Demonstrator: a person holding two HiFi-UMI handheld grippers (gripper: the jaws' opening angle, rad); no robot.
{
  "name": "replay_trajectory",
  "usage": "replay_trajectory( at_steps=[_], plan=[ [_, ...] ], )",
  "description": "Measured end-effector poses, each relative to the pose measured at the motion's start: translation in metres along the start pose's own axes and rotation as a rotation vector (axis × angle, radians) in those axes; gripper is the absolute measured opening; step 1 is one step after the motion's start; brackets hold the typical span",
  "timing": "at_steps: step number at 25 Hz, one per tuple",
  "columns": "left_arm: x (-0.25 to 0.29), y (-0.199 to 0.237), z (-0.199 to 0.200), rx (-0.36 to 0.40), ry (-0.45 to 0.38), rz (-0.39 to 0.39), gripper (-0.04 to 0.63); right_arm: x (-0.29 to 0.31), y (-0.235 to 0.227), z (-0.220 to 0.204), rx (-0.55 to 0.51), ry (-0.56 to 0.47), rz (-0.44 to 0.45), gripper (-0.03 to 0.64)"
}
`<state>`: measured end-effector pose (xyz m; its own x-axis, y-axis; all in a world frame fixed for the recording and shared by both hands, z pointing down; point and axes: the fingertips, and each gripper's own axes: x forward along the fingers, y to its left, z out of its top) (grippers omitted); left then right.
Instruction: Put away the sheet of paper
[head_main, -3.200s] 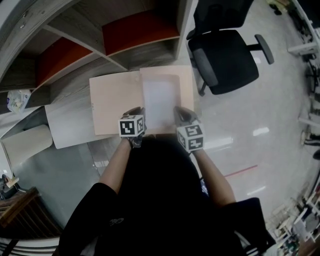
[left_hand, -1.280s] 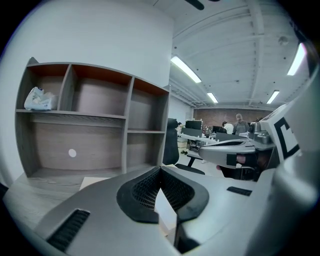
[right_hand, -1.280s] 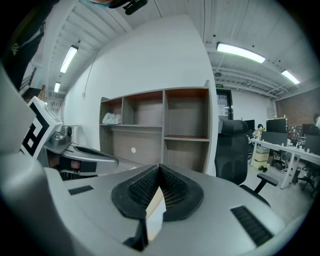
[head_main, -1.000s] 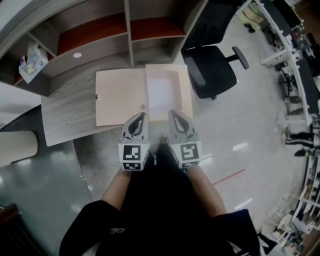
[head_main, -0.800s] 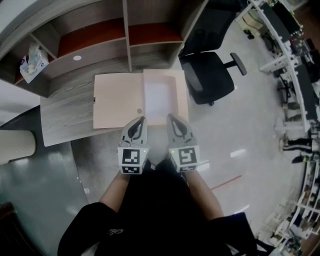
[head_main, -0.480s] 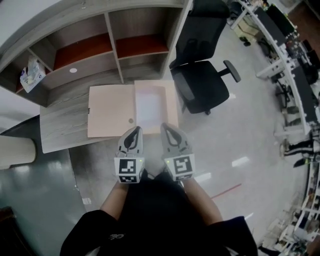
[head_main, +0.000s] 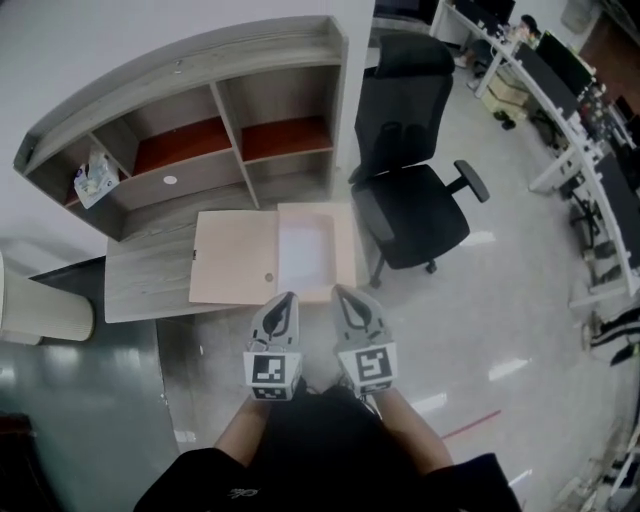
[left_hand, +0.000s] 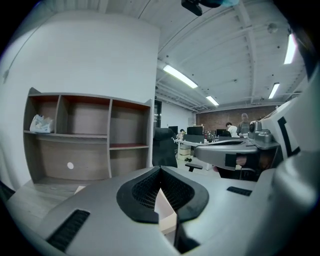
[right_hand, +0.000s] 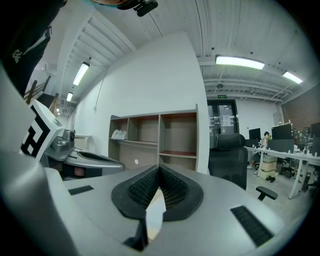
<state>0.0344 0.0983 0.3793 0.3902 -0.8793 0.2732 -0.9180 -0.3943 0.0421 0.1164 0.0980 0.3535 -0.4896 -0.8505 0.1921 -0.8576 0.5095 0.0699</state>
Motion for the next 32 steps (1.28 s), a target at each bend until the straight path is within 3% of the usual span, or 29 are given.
replay_trajectory(
  at_steps=[8,14,18,32],
  plan=[
    [-0.013,-0.031,0.016,0.017,-0.026,0.026,0.044,-0.030,-0.010,0.011,-0.004,-0.033,0.018,0.017],
    [-0.019,-0.050,0.026,-0.016,-0.055,0.035,0.044,-0.054,-0.016,0.021,-0.031,-0.043,0.037,0.015],
    [-0.021,-0.063,0.034,0.011,-0.071,0.039,0.044,-0.063,-0.020,0.023,-0.027,-0.044,0.046,0.015],
    [-0.017,-0.082,0.037,0.030,-0.066,0.022,0.044,-0.081,-0.038,0.027,-0.008,-0.080,0.011,0.015]
  ],
)
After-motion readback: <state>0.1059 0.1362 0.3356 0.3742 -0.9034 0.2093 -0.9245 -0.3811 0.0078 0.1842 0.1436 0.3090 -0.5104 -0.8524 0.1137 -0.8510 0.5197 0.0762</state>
